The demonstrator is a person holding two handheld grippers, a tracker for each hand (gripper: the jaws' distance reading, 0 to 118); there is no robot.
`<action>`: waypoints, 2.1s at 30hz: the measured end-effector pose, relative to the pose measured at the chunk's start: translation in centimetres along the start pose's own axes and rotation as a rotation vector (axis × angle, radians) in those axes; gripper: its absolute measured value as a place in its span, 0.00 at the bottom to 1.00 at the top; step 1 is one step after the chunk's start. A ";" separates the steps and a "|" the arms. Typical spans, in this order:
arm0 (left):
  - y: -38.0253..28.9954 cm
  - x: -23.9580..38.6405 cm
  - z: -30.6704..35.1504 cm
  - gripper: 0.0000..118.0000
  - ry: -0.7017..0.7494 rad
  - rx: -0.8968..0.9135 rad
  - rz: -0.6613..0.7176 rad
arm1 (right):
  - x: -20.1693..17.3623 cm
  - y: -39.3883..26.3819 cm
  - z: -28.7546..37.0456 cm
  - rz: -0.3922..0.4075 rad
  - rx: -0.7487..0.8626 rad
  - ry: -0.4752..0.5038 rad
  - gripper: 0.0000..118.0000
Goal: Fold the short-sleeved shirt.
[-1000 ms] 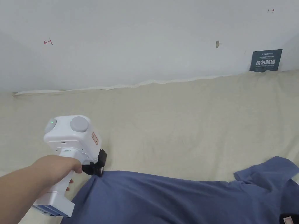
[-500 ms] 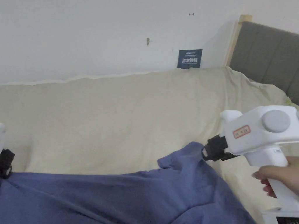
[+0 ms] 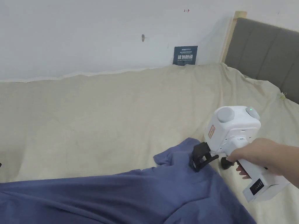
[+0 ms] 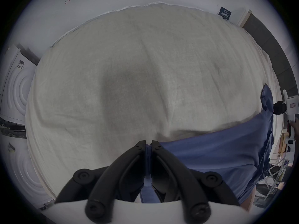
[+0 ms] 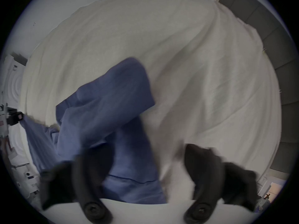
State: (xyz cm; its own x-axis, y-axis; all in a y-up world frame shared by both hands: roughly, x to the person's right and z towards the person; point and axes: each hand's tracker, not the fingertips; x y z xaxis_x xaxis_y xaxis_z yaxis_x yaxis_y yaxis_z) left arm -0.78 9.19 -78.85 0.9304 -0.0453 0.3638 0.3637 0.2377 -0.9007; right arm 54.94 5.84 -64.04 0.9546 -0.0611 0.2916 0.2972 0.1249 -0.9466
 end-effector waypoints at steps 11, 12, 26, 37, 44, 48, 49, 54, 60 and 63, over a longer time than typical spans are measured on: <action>-1.4 -0.7 0.2 0.06 -0.041 0.011 0.027 | 0.9 -2.5 4.3 0.095 0.138 0.017 0.01; -1.6 -0.7 0.6 0.06 -0.053 0.029 0.033 | 1.2 -3.2 5.2 0.092 0.164 0.026 0.01; -9.7 -1.6 20.5 0.06 -0.310 0.369 0.144 | 0.6 -15.1 25.0 0.083 0.579 0.217 0.01; -13.2 -4.5 40.3 0.06 -0.351 0.745 0.153 | 0.0 -18.6 44.0 0.023 0.944 0.292 0.00; -10.2 -5.5 45.3 0.06 -0.331 0.858 0.187 | -1.9 -12.8 51.1 -0.021 1.058 0.301 0.00; -6.6 -6.1 46.0 0.06 -0.295 0.883 0.205 | -4.7 -10.2 53.2 -0.016 1.134 0.238 0.00; -5.5 -6.3 46.0 0.06 -0.290 0.893 0.213 | -5.4 -9.0 53.7 -0.011 1.141 0.223 0.00; -0.1 -7.5 45.2 0.06 -0.260 0.928 0.233 | -8.0 -2.2 55.8 0.009 1.200 0.154 0.00; 4.9 -8.1 43.9 0.06 -0.215 0.957 0.226 | -10.6 2.9 57.8 0.047 1.286 0.106 0.00; 6.5 -8.4 43.4 0.06 -0.208 0.988 0.224 | -11.4 4.3 57.7 0.062 1.331 0.080 0.00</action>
State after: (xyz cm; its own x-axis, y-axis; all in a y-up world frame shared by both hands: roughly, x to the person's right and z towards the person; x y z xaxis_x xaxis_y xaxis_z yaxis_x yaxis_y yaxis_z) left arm -8.23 53.21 -77.46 0.9117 0.2440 0.3305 -0.1035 0.9150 -0.3900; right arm 46.54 64.25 -63.52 0.9770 -0.0722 0.2007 0.0917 0.9917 -0.0898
